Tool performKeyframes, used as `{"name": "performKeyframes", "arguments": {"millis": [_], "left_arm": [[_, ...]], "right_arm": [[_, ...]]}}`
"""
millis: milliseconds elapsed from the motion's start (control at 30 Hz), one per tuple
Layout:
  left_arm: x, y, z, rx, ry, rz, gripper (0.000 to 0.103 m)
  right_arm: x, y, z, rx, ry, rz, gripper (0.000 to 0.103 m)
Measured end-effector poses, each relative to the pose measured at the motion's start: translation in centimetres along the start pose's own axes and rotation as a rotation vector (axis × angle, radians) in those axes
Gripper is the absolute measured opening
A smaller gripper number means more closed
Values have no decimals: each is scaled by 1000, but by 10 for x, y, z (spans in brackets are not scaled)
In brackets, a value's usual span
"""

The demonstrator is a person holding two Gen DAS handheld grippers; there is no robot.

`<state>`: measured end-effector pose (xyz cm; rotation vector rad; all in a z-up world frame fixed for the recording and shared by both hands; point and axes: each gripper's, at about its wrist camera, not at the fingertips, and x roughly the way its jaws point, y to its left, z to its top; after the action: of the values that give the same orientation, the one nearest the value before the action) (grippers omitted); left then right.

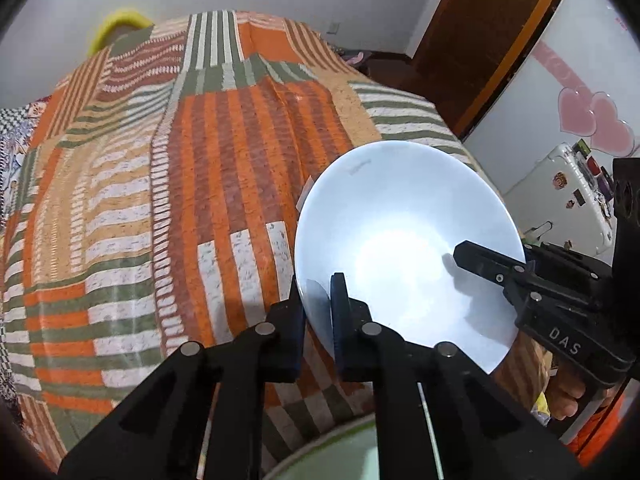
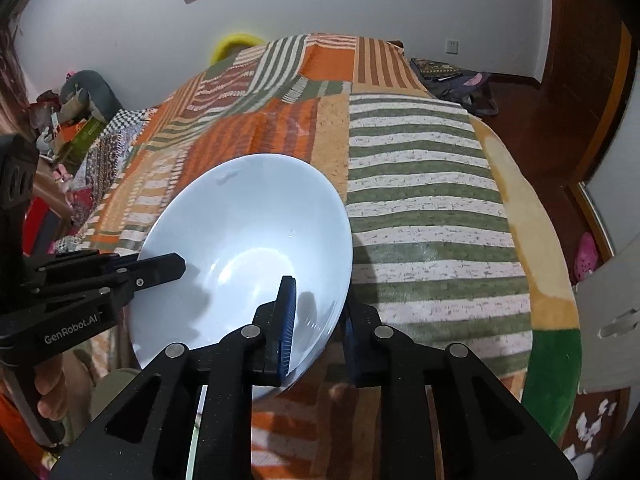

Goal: Organize plates and bowls
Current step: 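Close both grippers on the white bowl rim and lift it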

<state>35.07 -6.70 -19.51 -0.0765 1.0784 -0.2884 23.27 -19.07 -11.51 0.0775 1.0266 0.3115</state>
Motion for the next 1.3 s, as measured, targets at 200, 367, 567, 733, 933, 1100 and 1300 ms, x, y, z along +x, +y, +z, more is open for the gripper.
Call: {"name": "performKeyframes", "arguments": {"millis": [200, 367, 567, 733, 933, 1100, 1300], "left_arm": [[-50, -8, -16, 25, -84, 37, 11], [-96, -5, -34, 18, -134, 43, 11], [-142, 3, -61, 0, -177, 56, 11], [-174, 12, -89, -30, -208, 63, 11], [-203, 30, -125, -69, -229, 80, 11], [-222, 47, -152, -97, -238, 101, 11], [-240, 71, -182, -147, -244, 127, 11]], "right_arm": [[-26, 23, -4, -39, -46, -9, 18], [-46, 44, -10, -54, -78, 25, 18], [-70, 77, -21, -99, -120, 42, 18], [-81, 101, -30, -120, -136, 61, 18], [-87, 132, -45, -151, -142, 93, 18], [-86, 154, -58, -176, -135, 125, 18], [-77, 181, -72, -202, -112, 177, 18]]}}
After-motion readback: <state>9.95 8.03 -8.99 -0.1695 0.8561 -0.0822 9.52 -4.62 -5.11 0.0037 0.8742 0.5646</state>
